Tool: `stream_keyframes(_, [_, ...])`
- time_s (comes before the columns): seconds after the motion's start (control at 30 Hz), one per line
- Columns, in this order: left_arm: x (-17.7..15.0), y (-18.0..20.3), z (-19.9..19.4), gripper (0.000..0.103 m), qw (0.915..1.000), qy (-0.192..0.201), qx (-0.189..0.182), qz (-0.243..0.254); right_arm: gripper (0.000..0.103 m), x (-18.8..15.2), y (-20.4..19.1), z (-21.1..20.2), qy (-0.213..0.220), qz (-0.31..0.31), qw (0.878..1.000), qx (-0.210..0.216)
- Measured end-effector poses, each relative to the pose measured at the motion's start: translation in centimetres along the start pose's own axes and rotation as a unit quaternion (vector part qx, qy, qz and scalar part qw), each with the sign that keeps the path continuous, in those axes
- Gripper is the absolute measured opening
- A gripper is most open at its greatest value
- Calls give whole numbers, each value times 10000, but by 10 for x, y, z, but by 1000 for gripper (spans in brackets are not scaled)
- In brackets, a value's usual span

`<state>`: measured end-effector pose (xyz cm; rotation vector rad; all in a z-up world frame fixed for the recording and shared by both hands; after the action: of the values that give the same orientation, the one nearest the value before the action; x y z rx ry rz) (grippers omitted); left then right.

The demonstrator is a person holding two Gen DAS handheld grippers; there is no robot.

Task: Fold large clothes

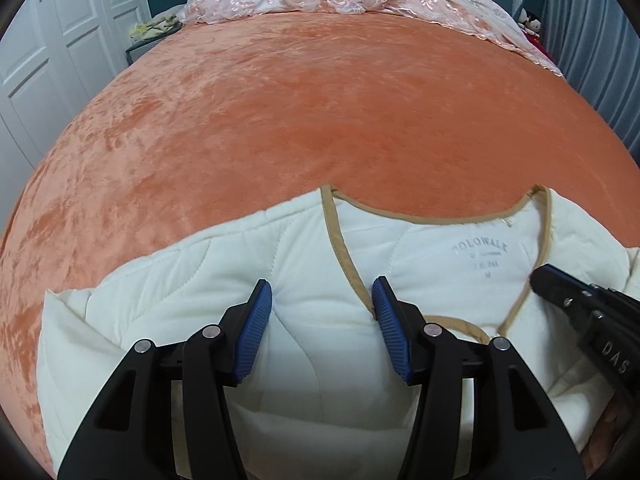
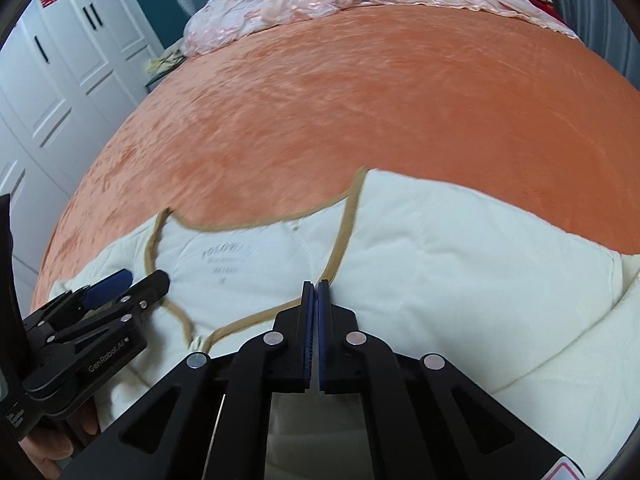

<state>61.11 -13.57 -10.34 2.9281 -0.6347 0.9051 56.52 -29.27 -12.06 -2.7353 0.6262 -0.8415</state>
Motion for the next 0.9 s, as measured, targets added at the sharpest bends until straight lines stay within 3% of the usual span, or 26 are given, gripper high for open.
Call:
stream_keyframes(0.43, [6,12,15,54,9957,286,835,285,0,2,-8,20,274,-369,9980,-423])
stream_keyframes(0.9, [5,13,17,54,9933,573,972,242,0,-2,-13,24,528,-582,9951,-607])
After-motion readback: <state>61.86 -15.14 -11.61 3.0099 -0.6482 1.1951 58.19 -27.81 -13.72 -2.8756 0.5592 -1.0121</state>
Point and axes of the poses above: each gripper's, at about its wrist camera, not at the fingertips, and z roughly the way its jaws point, y to its right, x to its top, the point moved 6 cm from there along z, roughly the way its jaws point, and after that the axes turned 9 degrees about z, right-handed, at the moved point
